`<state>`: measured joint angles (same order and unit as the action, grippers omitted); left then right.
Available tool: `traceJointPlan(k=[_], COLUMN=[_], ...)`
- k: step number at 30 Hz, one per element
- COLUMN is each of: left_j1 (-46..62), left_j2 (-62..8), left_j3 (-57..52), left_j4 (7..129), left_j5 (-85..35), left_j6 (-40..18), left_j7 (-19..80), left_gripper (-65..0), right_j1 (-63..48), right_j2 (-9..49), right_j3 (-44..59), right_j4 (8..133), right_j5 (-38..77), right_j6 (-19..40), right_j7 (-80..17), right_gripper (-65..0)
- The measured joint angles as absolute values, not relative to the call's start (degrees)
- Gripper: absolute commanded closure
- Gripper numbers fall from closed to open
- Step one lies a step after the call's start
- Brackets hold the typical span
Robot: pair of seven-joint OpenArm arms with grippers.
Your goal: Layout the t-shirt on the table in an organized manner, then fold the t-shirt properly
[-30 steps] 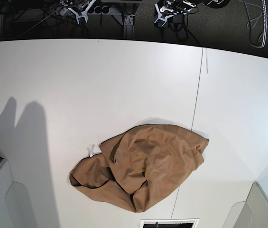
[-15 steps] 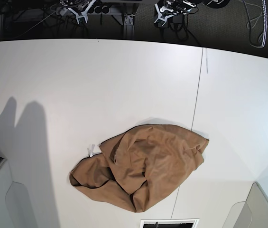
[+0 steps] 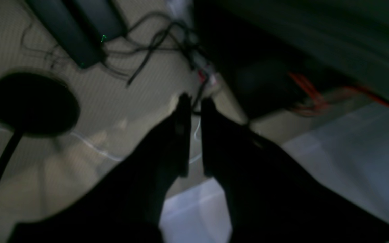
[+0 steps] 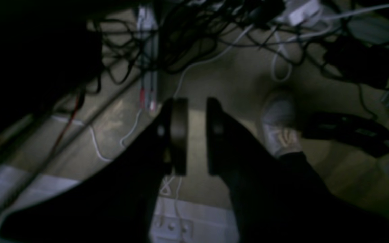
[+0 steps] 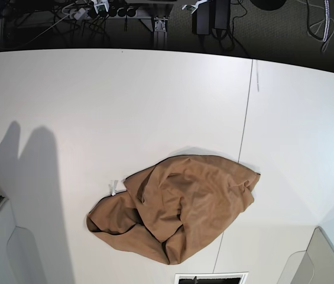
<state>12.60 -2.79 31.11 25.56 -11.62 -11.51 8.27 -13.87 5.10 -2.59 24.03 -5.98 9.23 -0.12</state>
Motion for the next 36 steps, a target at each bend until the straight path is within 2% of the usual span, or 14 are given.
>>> traceJointPlan(k=[8,12,18,24,31,36], left_j1=[22.5,28.3,36.1,42.6,46.5,45.5], left_j2=[-7.9,-8.4,-9.9,-10.2,-19.6,-26.2], left_j3=[27.0,22.7,14.5,6.0,-3.2,-8.1], left_j4=[49.3,59.9,75.4,89.8,106.0,112.9], left_j5=[-11.1,-11.0,-11.0,-11.2,-13.3,-16.1], left_j6=[-11.2,-11.7,-11.4,-12.2,-11.7,-12.1], left_j7=[8.7,12.0,13.4,19.2,23.8,24.9], left_gripper=[-9.1,-9.1,-9.1,-9.1,-9.1,-9.1], right_j1=[-25.9,-30.9,-38.0,-43.0,-44.0,-38.5], right_j2=[10.3,13.2,17.1,20.5,25.6,27.0], right_j3=[-2.6,-2.6,-2.6,-2.7,-2.7,-2.7], right_j4=[43.2,52.9,66.5,80.4,94.4,100.5], right_j5=[-3.0,0.5,2.0,3.2,6.6,10.2], right_j6=[22.5,26.3,26.8,27.0,27.1,27.4], right_j7=[-0.4,-0.2,-0.7,-0.6,-1.3,-1.5], right_gripper=[-8.7,-8.7,-8.7,-8.7,-8.7,-8.7])
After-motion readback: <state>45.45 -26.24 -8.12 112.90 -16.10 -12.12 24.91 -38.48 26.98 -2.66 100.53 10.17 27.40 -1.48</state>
